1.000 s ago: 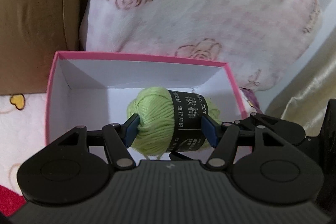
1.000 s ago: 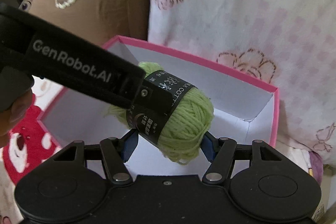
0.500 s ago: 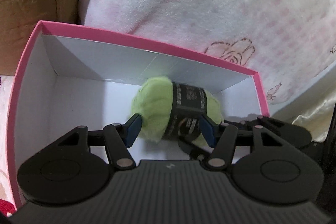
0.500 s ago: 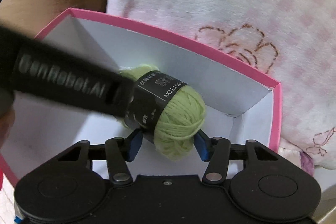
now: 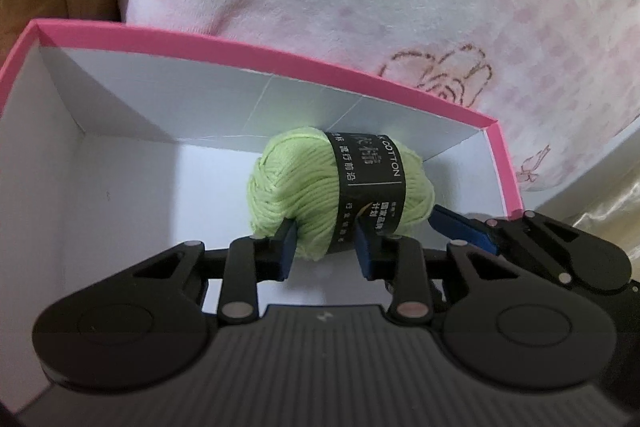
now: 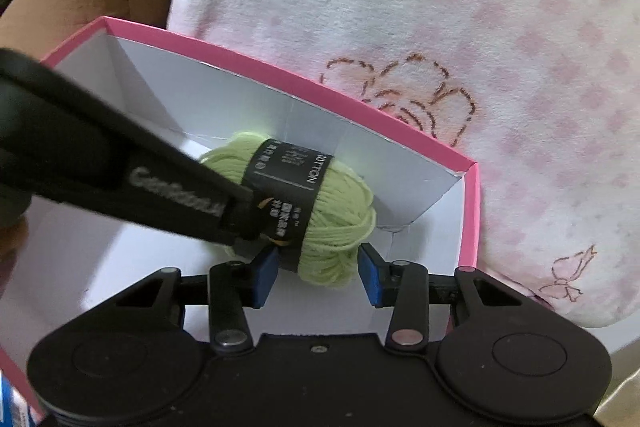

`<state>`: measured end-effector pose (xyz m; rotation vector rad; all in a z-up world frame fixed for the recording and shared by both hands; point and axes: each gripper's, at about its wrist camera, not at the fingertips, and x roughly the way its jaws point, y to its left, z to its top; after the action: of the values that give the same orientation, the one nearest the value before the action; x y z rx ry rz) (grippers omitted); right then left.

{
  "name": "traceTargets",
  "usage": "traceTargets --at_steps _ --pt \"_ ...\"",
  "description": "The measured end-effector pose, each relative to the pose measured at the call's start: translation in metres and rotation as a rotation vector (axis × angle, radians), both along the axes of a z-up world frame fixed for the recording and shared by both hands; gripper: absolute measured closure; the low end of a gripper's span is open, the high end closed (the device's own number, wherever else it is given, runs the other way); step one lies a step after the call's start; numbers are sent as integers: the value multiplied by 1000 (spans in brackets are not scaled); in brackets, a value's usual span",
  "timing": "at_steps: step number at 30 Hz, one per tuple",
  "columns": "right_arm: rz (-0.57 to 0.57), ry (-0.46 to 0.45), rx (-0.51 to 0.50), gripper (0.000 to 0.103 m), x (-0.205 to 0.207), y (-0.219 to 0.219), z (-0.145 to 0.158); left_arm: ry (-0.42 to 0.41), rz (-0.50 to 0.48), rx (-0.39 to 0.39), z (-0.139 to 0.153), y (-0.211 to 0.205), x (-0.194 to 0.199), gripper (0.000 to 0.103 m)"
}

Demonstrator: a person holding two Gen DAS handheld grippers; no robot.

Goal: Organize objects
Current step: 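Lift the yarn skein with the left tool and lower it into the pink box, then open the left tool to release the yarn and withdraw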

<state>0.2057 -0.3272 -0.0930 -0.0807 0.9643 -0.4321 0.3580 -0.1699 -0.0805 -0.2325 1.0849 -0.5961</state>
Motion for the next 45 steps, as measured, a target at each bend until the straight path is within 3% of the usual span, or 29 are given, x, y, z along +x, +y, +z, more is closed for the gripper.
traceTargets --at_steps 3,6,10,13,18,29,34,41,45 --pt "29 -40 57 53 -13 4 7 -58 -22 72 4 -6 -8 73" --pt "41 -60 82 52 -29 9 13 -57 -22 81 6 -4 -15 73" --pt "47 -83 140 49 -53 15 18 -114 -43 155 19 -1 -30 60" --pt "43 -99 172 48 -59 6 25 -133 -66 228 29 2 -42 60" --pt "49 -115 196 48 -66 6 44 -139 -73 220 57 7 -65 54" --pt "68 -95 205 45 -116 50 101 -200 -136 302 127 36 -131 45" --pt "78 -87 203 37 -140 64 123 -142 -160 338 145 55 -159 41" --pt "102 -83 206 32 -175 82 145 -182 -197 318 169 79 -200 34" --pt "114 -72 217 29 -194 91 153 -164 -235 298 172 88 -219 33"
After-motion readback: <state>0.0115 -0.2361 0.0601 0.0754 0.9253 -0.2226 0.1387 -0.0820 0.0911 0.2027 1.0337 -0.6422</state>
